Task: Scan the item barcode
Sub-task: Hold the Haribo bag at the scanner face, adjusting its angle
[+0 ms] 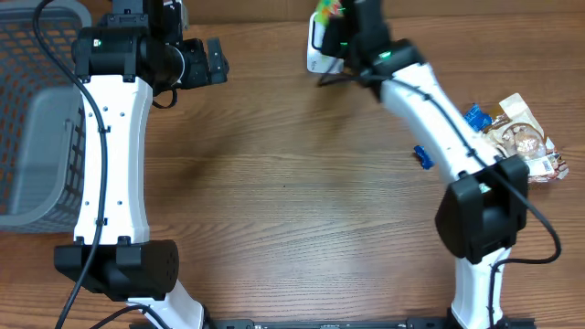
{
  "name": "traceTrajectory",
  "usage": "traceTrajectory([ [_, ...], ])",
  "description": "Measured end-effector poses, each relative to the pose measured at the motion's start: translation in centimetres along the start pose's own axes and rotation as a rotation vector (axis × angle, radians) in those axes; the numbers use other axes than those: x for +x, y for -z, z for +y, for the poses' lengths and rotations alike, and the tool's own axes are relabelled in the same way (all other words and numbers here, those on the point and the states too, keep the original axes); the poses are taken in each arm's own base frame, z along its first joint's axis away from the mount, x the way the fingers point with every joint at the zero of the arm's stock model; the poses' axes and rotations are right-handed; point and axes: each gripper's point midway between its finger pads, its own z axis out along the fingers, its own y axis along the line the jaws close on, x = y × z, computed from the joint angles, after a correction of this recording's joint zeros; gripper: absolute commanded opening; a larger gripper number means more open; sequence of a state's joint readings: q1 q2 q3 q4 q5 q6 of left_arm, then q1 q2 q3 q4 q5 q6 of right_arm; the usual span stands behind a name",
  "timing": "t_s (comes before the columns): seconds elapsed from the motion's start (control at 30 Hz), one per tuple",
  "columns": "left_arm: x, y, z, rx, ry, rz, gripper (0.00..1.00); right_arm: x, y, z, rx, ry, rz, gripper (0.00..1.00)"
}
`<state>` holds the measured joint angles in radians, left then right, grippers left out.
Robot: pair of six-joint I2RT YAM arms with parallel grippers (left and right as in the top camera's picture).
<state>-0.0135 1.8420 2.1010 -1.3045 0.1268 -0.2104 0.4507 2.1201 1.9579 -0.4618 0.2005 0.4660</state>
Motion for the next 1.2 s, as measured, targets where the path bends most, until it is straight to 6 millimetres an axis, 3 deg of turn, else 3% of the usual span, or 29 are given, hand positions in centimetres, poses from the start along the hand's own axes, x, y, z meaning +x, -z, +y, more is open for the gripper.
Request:
traceTrajectory([
  [0.13,0.0,0.0,0.0,0.000,0.000,0.000,1.00,-2.7,0.1,1.8,0.004,0.007,-0.169,0.04],
  [0.27,0.0,0.0,0.0,0.000,0.000,0.000,1.00,-4.3,-1.7,0.9,0.028,-0.013,-0.280,0.04],
  [0.37,0.0,0.0,0.0,0.000,0.000,0.000,1.00,-3.1,-4.3,-0.6,0.062,-0.006,-0.292,0.05],
  [0.53,0.0,0.0,0.0,0.000,0.000,0.000,1.00,1.3,-9.2,-2.7,0.104,0.056,-0.241,0.04],
  [0.63,0.0,0.0,0.0,0.000,0.000,0.000,1.00,2.7,-10.4,-3.0,0.104,0.082,-0.218,0.04],
  [0.87,0.0,0.0,0.0,0.000,0.000,0.001,1.00,1.4,-10.2,-1.2,0.018,0.084,-0.272,0.09],
  [1.2,0.0,0.0,0.0,0.000,0.000,0.000,1.00,-1.1,-9.3,0.5,-0.039,0.163,-0.380,0.04],
])
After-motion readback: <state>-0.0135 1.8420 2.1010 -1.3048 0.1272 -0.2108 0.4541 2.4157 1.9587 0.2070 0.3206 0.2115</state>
